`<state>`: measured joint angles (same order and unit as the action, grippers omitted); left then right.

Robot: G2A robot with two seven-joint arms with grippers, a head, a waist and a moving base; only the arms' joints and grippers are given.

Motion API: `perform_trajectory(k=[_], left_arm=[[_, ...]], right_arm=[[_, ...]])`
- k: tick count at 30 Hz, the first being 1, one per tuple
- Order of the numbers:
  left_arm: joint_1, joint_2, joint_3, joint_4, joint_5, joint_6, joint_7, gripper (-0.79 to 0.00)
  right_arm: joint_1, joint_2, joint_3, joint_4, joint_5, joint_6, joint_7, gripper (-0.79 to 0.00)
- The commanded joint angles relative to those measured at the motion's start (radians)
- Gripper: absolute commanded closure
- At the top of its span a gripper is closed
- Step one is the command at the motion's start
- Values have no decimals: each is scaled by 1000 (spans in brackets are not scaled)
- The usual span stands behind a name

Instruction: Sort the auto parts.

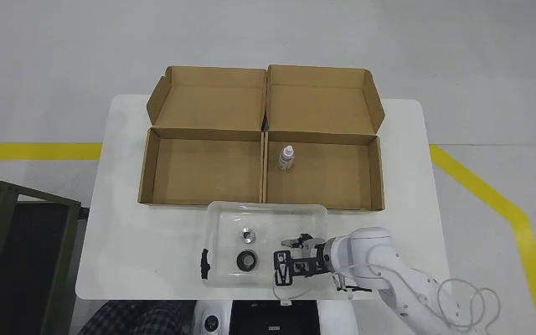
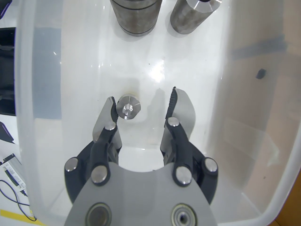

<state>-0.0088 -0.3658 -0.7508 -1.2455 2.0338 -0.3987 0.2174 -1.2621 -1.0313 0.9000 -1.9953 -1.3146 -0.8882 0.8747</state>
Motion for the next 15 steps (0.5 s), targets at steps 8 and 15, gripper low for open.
perform_trajectory(k=[8, 15], left_arm=[[0, 0, 0, 0, 0, 0, 0, -785], [0, 0, 0, 0, 0, 0, 0, -785]], right_arm=[[12, 1, -29, 5, 19, -14, 20, 0], [17, 7, -20, -3, 55, -13, 4, 0]])
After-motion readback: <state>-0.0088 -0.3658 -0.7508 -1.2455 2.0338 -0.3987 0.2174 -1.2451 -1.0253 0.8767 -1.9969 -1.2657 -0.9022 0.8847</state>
